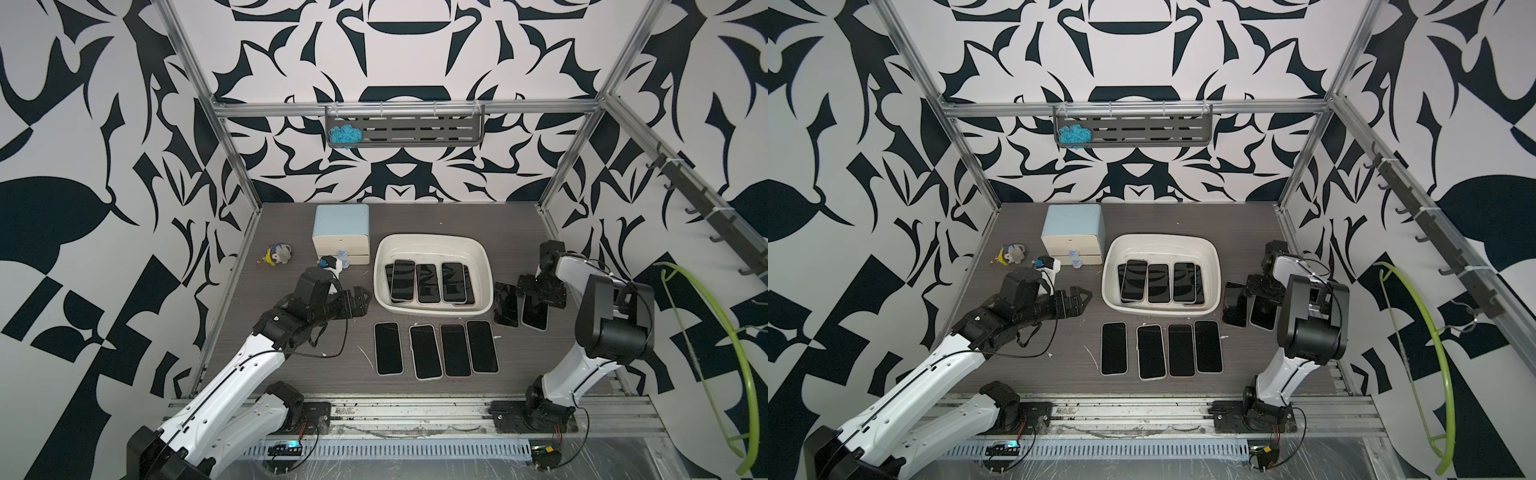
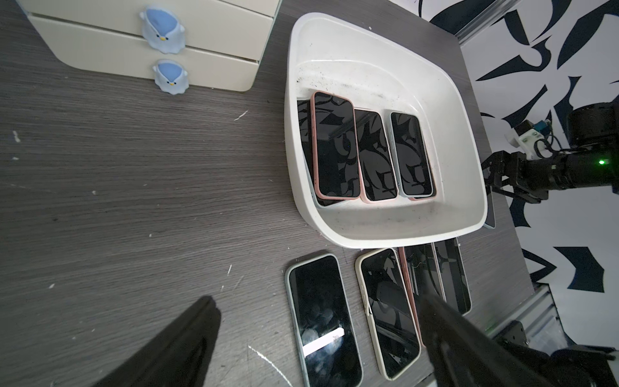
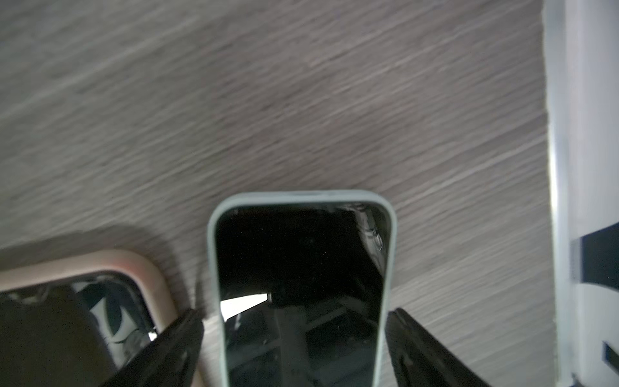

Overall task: Take the phone out of the storage box
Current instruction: Place the phone at the center of the board.

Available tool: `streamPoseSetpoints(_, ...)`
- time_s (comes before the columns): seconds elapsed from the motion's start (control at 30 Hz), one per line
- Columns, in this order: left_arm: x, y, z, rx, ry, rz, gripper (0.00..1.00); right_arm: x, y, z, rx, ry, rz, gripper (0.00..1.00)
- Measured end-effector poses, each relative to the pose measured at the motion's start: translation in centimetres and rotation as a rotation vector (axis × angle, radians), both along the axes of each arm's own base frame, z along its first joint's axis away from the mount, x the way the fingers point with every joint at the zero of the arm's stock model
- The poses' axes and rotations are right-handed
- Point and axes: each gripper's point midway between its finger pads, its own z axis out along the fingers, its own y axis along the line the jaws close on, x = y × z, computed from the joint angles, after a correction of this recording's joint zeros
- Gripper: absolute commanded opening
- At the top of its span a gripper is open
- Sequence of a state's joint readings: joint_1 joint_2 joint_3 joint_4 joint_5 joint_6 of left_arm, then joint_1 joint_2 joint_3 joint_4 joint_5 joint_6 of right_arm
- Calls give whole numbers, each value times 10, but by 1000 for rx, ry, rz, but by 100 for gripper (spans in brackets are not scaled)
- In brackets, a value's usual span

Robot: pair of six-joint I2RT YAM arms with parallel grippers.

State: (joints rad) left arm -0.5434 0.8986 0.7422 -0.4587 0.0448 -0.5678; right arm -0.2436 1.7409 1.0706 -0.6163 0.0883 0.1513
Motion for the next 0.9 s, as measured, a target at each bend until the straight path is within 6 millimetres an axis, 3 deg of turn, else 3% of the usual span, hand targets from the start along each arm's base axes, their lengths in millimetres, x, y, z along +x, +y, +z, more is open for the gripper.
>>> streamPoseSetpoints(0.17, 2, -2, -2, 0, 21, 5, 100, 7, 3, 23, 4, -47, -12, 97)
streamPoseSetpoints(0.3, 4, -3, 6, -9, 7, 4, 100, 15, 21, 73, -16, -192, 19, 97)
streamPoseSetpoints(0.37, 6, -5, 14, -17, -6, 3, 100, 21, 48, 96, -22, -262, 90, 96)
streamPoseSetpoints(0.53, 9, -8, 37, -41, -46, -8, 100, 34, 145, 135, -1, -353, 341, 95)
streamPoseSetpoints(0.63, 8, -9, 42, -49, -53, -18, 100, 40, 181, 145, 19, -360, 397, 95)
streamPoseSetpoints(0.73, 4, -7, 43, -53, -55, -18, 100, 49, 203, 144, 14, -353, 412, 97)
streamPoseSetpoints(0.9, -7, 0, 49, -86, -87, -5, 100, 52, 223, 109, -31, -266, 429, 97)
